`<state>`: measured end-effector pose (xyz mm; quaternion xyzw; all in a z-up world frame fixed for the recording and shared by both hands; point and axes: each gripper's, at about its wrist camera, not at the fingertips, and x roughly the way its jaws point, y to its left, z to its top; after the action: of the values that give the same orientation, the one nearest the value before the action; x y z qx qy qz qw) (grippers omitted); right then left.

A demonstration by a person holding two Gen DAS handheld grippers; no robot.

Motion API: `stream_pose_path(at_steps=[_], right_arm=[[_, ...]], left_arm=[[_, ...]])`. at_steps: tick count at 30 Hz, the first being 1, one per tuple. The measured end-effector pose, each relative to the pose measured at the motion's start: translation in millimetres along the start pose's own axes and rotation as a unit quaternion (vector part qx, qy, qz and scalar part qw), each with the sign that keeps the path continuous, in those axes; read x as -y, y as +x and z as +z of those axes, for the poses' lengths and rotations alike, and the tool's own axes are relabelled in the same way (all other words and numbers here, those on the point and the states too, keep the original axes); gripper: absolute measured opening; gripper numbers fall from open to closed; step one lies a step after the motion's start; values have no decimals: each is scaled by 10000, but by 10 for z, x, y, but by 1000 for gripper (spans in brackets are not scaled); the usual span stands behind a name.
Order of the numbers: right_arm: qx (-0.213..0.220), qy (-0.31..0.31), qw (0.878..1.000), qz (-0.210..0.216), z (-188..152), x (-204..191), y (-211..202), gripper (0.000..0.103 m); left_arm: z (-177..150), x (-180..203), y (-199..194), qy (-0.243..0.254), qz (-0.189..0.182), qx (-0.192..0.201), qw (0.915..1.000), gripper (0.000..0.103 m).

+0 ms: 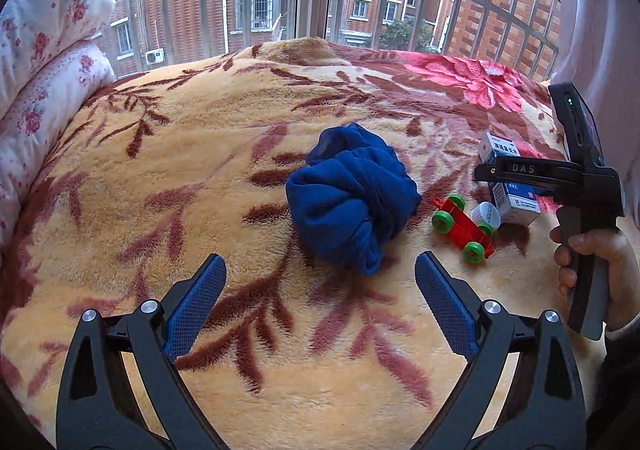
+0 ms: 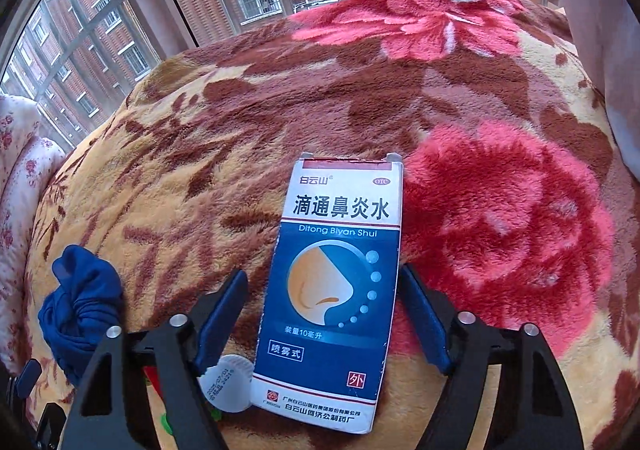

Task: Collect trash
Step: 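Grasp the blue-and-white nasal spray box with the right gripper, then grasp the blue cloth with the left gripper while the right holds the spray box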

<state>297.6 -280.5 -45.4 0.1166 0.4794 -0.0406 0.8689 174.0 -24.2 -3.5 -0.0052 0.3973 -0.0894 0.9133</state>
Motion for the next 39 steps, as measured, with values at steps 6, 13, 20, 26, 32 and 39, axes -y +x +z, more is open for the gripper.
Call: stream_pose_path(at_steps=[6, 13, 20, 26, 32, 39], right_arm=[[279, -41, 9996, -48, -68, 49, -47, 55], [866, 245, 9952, 379, -238, 141, -340, 55], [1335, 295, 9881, 698, -462, 216, -528, 56], [1249, 361, 9878, 853, -467, 251, -440, 56], [1244, 361, 9875, 894, -483, 258, -424, 56], [1248, 408, 9871, 919, -490, 271, -424, 56]], left_arm=[[71, 31, 135, -75, -45, -118, 9999, 93], [228, 144, 303, -259, -21, -203, 9995, 93], [431, 313, 593, 75, 338, -305, 9989, 93], [459, 273, 959, 22, 264, -729, 9970, 94], [394, 423, 1070, 424, 584, -777, 9944, 98], [380, 364, 1004, 234, 476, -667, 9964, 95]])
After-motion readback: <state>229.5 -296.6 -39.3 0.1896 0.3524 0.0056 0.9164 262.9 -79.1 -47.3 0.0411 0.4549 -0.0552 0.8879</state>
